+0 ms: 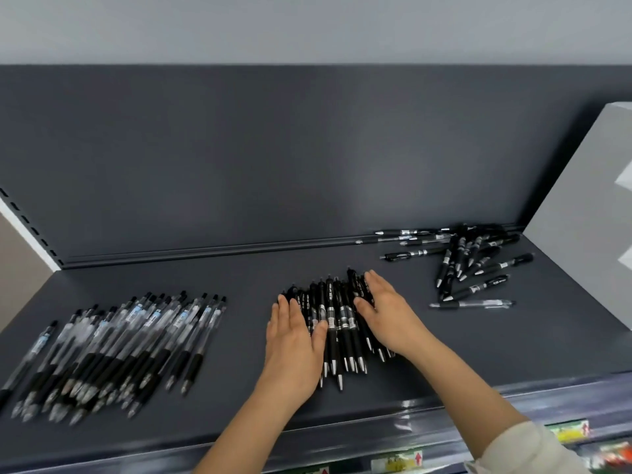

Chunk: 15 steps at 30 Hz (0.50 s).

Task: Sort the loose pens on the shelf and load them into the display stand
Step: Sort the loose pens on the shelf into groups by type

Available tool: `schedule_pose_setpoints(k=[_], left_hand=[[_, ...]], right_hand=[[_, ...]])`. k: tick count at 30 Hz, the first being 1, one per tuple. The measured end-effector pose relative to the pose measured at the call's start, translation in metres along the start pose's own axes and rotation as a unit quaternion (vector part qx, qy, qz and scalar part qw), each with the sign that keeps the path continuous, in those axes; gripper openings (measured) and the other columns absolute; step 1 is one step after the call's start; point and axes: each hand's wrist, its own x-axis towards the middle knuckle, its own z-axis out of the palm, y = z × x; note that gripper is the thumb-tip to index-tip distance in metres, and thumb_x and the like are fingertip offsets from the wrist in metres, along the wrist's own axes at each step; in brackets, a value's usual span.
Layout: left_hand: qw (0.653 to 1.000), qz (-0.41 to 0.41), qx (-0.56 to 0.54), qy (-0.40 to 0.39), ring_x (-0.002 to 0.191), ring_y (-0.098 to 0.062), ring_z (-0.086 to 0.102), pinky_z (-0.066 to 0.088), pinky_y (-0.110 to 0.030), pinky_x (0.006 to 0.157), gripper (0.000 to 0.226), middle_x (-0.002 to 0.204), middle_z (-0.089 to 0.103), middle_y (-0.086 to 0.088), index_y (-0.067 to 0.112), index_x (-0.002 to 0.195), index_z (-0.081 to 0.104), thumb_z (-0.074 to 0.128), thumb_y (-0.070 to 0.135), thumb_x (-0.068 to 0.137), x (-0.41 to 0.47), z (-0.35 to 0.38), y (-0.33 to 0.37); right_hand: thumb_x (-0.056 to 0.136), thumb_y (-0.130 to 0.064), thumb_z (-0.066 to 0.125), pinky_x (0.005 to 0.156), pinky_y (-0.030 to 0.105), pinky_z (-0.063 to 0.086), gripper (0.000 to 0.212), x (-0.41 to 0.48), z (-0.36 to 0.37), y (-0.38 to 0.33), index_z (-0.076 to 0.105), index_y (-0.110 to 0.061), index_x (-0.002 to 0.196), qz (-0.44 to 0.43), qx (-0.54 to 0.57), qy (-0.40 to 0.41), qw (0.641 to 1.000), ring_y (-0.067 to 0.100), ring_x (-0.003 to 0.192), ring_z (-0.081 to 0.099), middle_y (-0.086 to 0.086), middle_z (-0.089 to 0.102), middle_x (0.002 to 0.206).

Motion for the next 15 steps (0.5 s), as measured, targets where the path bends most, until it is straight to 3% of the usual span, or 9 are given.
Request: schedule_pose_setpoints(k=[4,8,12,15], left_hand=[[1.000,-0.008,0.005,0.015,0.146,-0.017,-0.010,-0.001,-0.031,0.119,0.071,0.159,-0.009,-0.004,0.010,0.150,-0.001,0.030,0.048,0.098,0.000,0.002,0.003],[0.997,-0.018,0.017,0.070,0.144,-0.022,0.011,0.015,-0.036,0.117,0.072,0.157,0.018,-0.002,0.014,0.150,0.020,0.042,0.051,0.092,0.002,-0.005,-0.001],[0.989,-0.009,0.027,0.147,0.133,-0.023,0.029,0.027,-0.040,0.110,0.058,0.141,0.039,-0.002,0.018,0.141,0.041,0.049,0.046,0.091,0.005,-0.006,0.016],[0.971,0.077,0.039,0.222,0.116,-0.019,0.040,0.036,-0.037,0.100,0.040,0.121,0.049,0.003,0.020,0.127,0.057,0.057,0.036,0.090,0.005,0.009,0.051]], right_hand=[[0.099,-0.035,0.042,0.114,0.026,0.014,0.063,0.002,-0.008,0.008,0.014,-0.012,0.150,-0.026,0.009,-0.008,1.000,0.014,0.145,0.010,0.000,0.009,0.159],[0.098,-0.035,0.044,0.112,0.024,0.019,0.058,-0.006,-0.032,0.029,0.025,-0.014,0.148,-0.070,0.013,0.023,0.997,0.015,0.141,0.021,-0.002,0.023,0.153],[0.091,-0.019,0.058,0.100,0.025,0.034,0.035,-0.020,-0.068,0.082,0.058,-0.013,0.126,-0.095,-0.024,0.119,0.988,0.019,0.121,0.044,0.001,0.054,0.124],[0.083,-0.010,0.068,0.083,0.025,0.040,0.023,-0.030,-0.098,0.124,0.069,-0.013,0.106,-0.056,-0.039,0.186,0.980,0.022,0.105,0.050,0.002,0.060,0.104]])
